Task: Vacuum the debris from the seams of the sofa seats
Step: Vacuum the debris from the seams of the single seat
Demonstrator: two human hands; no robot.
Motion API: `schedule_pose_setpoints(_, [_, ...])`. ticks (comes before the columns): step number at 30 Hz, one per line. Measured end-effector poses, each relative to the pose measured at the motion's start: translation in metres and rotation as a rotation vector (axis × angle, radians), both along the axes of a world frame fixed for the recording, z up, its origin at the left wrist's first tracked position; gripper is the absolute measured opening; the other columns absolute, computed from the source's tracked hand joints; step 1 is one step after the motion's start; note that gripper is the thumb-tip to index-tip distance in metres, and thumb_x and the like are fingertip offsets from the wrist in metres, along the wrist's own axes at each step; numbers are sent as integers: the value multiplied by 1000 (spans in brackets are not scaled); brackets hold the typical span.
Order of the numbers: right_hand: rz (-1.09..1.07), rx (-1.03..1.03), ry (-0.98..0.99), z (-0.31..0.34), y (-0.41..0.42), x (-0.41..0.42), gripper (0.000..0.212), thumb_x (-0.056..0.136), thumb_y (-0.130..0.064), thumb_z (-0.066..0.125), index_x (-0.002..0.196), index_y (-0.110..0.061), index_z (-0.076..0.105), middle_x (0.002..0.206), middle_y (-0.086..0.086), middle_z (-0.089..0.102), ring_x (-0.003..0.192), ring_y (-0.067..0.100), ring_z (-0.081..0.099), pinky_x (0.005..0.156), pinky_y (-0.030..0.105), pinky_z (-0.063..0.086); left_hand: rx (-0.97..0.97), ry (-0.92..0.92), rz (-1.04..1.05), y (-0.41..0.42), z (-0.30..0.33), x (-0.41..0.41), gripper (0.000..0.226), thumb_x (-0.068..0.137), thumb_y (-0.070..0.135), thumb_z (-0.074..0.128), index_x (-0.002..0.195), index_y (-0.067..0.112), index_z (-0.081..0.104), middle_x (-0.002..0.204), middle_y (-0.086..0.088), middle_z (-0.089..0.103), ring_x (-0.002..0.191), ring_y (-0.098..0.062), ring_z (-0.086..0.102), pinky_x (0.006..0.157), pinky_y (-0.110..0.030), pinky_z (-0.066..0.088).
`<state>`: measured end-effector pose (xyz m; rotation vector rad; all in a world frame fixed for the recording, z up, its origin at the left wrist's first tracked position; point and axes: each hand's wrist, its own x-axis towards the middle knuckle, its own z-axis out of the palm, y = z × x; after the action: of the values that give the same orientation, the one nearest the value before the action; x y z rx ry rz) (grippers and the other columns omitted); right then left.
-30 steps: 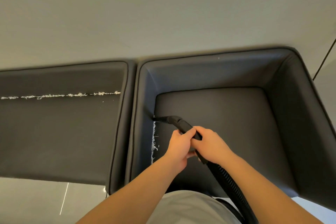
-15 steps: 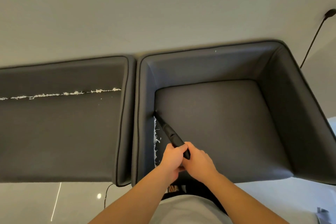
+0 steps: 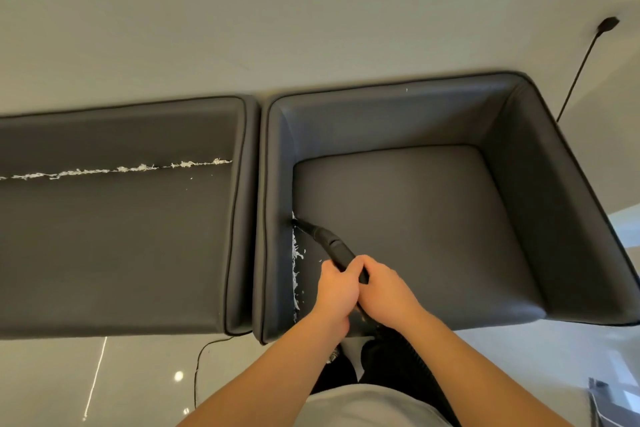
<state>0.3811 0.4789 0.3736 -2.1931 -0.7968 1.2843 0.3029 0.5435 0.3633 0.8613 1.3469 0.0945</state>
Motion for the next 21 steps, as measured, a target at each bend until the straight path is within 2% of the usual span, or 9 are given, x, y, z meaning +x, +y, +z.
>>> schedule_pose_setpoints(5, [173, -61, -66, -8, -6, 1, 25, 94, -35, 57, 117, -30, 49, 86, -4, 66, 73, 19, 63, 59, 31, 45, -42, 64, 40, -4, -6, -2, 29, 95, 26, 67, 116, 9, 57, 110, -13, 72, 100, -28, 71, 81, -43, 61])
schedule_pose_setpoints(8, [146, -101, 19, -18, -28, 17, 23, 92, -41, 58, 109, -30, 49, 85, -4, 66, 69, 17, 62, 59, 32, 48, -95, 77, -4, -21, -8, 11, 29, 95, 23, 68, 117, 9, 56, 112, -13, 71, 102, -29, 71, 80, -47, 62])
schedule_pose_setpoints(11, [40, -126, 111, -25, -50, 36, 15, 93, -34, 59, 104, -26, 52, 88, -3, 69, 79, 17, 67, 71, 36, 57, -72, 93, -29, -48, -9, 33, 35, 92, 26, 72, 119, 12, 54, 113, -10, 70, 102, -28, 71, 80, -48, 63])
schedule_pose_setpoints(13, [-88, -84, 158, -27, -58, 49, 11, 94, -27, 58, 105, -26, 58, 88, -1, 71, 80, 19, 70, 74, 39, 61, -14, 120, -42, -57, -8, 50, 36, 88, 32, 74, 116, 19, 55, 110, -8, 71, 97, -27, 72, 68, -42, 62])
schedule_pose_setpoints(15, [-225, -26, 258, -23, -58, 62, 12, 95, -23, 57, 105, -28, 63, 85, 1, 73, 74, 21, 72, 69, 39, 62, -4, 112, -43, -55, -3, 65, 32, 89, 35, 73, 113, 23, 56, 107, -10, 73, 84, -28, 72, 52, -33, 54])
schedule_pose_setpoints(16, [-274, -2, 312, -22, -57, 70, 13, 95, -21, 57, 104, -27, 64, 81, 4, 74, 68, 22, 71, 66, 39, 61, -6, 101, -41, -53, -2, 73, 29, 91, 35, 71, 113, 24, 56, 105, -11, 74, 77, -27, 71, 50, -31, 52])
schedule_pose_setpoints(19, [-368, 44, 433, -24, -50, 92, 13, 95, -17, 56, 103, -20, 66, 71, 11, 72, 57, 27, 66, 59, 42, 58, 37, 109, -42, -46, -3, 94, 25, 95, 30, 67, 117, 23, 57, 104, -10, 74, 69, -19, 67, 54, -30, 52])
schedule_pose_setpoints(21, [-412, 46, 496, -29, -43, 104, 14, 96, -15, 55, 104, -14, 67, 68, 13, 69, 55, 28, 63, 55, 38, 54, 57, 142, -53, -41, -7, 108, 28, 96, 29, 65, 122, 21, 57, 98, -8, 70, 60, -13, 57, 49, -26, 45])
